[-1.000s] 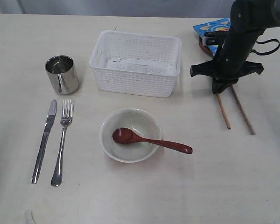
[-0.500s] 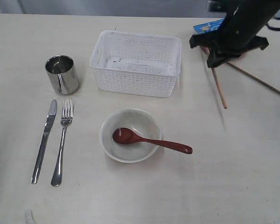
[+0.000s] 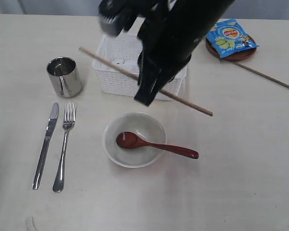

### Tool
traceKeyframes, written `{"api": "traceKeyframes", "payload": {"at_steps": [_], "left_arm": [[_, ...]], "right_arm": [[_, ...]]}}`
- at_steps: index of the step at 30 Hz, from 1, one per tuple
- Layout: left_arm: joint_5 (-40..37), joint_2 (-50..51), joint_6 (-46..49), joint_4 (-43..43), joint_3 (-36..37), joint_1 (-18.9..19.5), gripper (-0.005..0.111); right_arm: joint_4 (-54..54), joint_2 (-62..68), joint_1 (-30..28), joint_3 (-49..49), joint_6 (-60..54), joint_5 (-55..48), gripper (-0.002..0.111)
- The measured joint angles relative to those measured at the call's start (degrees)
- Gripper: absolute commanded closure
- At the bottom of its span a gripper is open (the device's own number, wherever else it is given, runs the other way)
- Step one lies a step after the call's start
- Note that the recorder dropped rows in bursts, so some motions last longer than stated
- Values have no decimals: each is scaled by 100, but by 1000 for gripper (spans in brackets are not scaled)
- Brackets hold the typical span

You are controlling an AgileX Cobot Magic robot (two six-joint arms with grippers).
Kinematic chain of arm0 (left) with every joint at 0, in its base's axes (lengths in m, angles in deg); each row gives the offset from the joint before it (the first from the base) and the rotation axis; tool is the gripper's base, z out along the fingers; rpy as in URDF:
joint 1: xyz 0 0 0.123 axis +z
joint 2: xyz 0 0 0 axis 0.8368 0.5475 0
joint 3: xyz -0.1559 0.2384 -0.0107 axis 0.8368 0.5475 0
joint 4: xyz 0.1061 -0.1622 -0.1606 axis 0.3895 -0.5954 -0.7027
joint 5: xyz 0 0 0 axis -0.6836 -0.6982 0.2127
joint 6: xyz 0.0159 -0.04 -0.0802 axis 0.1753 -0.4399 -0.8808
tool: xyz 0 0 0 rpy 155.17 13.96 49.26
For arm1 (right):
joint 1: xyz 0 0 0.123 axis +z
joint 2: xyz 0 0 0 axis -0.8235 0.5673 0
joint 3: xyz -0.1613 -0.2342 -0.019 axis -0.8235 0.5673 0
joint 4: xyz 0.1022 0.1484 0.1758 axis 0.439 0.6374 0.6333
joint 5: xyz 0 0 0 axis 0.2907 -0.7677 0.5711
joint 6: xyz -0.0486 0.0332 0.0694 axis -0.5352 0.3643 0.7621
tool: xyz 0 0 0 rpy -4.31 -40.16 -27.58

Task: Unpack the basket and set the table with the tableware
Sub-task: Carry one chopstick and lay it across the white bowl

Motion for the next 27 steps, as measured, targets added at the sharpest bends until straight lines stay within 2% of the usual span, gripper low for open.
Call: {"api": "traceKeyframes", "payload": {"at_steps": [1, 5, 16, 27], "left_arm": [[0, 0, 0, 0, 0, 0, 107], [0, 0, 0, 0, 0, 0, 107], [0, 0, 0, 0, 0, 0, 107], [0, 0, 0, 0, 0, 0, 107]], "right_arm": [[-520, 186, 424, -36, -8, -21, 109], [-1291, 575, 875, -100, -127, -35, 109], [-1658, 1472, 847, -100, -370, -44, 109], [-1160, 1602, 847, -108, -384, 54, 109]]}}
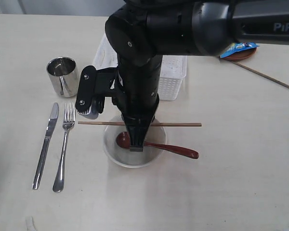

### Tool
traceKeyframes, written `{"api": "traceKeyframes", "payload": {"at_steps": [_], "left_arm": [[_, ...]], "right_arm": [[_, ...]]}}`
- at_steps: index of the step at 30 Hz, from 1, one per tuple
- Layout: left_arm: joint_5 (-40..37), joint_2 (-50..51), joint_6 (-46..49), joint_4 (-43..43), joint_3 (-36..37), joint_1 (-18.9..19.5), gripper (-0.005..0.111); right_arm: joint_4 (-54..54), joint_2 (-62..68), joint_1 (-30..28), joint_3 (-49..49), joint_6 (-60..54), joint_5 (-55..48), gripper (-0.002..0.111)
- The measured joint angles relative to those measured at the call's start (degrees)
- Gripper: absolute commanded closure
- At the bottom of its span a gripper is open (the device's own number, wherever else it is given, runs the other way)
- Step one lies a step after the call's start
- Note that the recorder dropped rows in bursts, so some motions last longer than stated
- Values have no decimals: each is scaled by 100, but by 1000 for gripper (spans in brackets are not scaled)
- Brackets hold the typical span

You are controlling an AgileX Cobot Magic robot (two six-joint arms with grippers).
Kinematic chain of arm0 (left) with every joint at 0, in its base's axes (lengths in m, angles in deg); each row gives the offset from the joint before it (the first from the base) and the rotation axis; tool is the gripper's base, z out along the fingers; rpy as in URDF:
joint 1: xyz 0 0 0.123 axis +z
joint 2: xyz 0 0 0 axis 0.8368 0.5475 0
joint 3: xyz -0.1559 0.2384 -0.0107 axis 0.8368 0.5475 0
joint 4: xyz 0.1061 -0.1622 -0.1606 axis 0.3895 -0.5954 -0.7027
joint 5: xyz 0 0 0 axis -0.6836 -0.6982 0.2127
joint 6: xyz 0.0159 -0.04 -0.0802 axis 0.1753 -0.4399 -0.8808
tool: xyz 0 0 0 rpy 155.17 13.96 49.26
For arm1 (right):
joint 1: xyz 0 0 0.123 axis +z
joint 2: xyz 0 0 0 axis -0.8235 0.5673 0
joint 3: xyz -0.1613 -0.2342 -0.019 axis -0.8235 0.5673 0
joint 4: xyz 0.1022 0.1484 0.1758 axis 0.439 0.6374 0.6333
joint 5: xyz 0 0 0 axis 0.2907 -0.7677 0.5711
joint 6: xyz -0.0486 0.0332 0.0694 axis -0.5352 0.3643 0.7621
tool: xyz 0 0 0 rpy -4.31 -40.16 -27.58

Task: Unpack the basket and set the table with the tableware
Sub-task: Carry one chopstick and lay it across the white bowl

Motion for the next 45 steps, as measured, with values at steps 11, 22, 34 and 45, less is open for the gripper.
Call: {"api": "traceKeyframes", "payload": {"at_steps": [11, 22, 34, 45], "left_arm": [[0, 0, 0, 0, 0, 0, 107], [0, 0, 0, 0, 0, 0, 107], [0, 0, 0, 0, 0, 0, 107], [0, 0, 0, 0, 0, 0, 107]], "right_arm": [[90, 209, 0, 0, -4, 113, 109], [5, 279, 0, 0, -4, 305, 109], [5, 279, 0, 0, 51, 305, 102], [-122, 279, 0, 0, 273, 305, 74]]}}
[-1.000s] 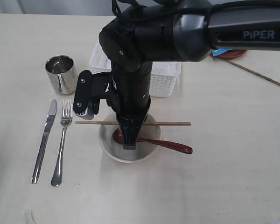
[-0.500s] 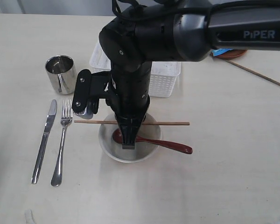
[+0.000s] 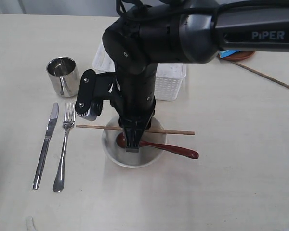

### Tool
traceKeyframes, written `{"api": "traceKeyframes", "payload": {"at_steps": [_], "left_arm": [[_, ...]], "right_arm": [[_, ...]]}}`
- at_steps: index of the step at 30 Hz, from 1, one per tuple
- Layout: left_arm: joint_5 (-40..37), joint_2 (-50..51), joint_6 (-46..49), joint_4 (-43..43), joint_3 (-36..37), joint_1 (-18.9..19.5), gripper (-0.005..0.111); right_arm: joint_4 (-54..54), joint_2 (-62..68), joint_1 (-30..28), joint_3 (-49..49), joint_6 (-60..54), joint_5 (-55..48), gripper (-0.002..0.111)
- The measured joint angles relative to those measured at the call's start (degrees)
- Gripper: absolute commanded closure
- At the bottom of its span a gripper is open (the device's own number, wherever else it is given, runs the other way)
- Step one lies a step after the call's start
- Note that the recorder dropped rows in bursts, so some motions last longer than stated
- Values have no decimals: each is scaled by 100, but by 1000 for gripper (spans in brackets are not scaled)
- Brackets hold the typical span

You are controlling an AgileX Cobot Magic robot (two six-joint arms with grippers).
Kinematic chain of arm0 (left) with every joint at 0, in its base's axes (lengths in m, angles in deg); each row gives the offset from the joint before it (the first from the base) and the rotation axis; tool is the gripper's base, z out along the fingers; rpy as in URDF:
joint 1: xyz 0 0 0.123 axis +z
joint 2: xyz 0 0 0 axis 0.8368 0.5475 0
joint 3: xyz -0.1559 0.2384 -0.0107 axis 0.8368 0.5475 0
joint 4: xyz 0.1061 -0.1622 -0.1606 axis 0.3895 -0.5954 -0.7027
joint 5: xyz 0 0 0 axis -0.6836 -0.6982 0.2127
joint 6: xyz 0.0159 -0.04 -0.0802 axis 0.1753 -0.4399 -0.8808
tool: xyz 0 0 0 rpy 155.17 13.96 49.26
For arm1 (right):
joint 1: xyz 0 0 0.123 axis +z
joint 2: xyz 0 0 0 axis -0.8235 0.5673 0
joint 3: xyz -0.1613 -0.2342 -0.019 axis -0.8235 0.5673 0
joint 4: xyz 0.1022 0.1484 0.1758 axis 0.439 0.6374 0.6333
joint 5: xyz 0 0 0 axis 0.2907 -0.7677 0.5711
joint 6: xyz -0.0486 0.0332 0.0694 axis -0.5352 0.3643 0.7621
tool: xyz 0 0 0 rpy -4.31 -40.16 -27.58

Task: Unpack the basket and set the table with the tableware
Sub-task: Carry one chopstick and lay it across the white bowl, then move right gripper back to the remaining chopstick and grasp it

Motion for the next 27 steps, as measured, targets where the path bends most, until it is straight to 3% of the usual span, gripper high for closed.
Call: {"api": "traceKeyframes", "payload": {"at_steps": [5, 7, 11, 18, 27], "left_arm": [[0, 0, 0, 0, 0, 0, 107], [0, 0, 0, 0, 0, 0, 107], [0, 0, 0, 0, 0, 0, 107], [0, 0, 0, 0, 0, 0, 107], [0, 0, 0, 0, 0, 0, 107]], "right_arm": [[-624, -696, -95, 0, 580, 0, 74], [-648, -1060, -454, 0, 656, 0, 74], [-612, -1376, -1841, -26, 681, 310, 74], [556, -747, -4103, -36, -224, 662, 74], [1215, -55, -5770, -36, -1408, 621, 74]]}}
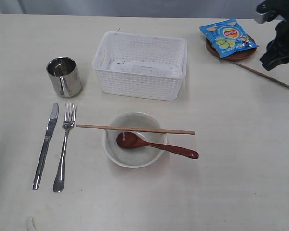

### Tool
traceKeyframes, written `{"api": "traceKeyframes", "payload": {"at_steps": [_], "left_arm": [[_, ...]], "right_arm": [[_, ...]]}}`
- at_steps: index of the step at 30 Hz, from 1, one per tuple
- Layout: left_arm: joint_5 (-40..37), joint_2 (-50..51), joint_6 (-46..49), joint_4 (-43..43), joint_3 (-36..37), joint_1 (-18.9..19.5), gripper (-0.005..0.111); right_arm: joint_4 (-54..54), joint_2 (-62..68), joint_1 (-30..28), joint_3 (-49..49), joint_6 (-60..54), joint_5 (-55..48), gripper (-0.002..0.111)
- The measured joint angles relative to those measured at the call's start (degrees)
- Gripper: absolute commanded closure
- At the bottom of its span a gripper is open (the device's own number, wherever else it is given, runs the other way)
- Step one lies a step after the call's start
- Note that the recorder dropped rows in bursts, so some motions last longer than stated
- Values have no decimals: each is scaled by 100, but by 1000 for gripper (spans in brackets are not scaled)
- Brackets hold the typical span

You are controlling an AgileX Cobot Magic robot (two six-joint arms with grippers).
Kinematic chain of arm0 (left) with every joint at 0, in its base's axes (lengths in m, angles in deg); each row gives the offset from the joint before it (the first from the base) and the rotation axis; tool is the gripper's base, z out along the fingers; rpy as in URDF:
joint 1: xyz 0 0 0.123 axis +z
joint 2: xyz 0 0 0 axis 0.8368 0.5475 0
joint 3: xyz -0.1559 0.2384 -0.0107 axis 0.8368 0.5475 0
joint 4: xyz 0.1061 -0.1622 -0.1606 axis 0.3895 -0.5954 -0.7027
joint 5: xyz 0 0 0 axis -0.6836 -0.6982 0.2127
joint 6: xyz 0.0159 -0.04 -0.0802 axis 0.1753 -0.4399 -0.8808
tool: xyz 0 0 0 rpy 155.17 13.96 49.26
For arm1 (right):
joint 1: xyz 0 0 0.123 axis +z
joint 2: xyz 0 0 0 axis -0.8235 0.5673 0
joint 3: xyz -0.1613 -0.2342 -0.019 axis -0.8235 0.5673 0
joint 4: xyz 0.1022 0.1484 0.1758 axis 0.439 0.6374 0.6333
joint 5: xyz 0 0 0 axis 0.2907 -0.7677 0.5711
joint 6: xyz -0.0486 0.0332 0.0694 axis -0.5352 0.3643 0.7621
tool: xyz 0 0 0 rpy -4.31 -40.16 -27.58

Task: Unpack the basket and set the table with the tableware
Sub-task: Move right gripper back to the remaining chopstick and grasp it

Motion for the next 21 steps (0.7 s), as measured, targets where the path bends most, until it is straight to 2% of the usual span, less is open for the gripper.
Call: {"api": "traceKeyframes", "payload": {"at_steps": [6, 16, 21], "left_arm": [[0, 0, 0, 0, 0, 0, 107], [0, 0, 0, 0, 0, 0, 107], [0, 0, 0, 0, 0, 0, 107]], "right_arm": [[286, 364, -530, 0, -633, 121, 74], [-91, 911, -594, -53, -790, 494, 74], [-72, 1247, -617, -557, -790, 415, 74]]}}
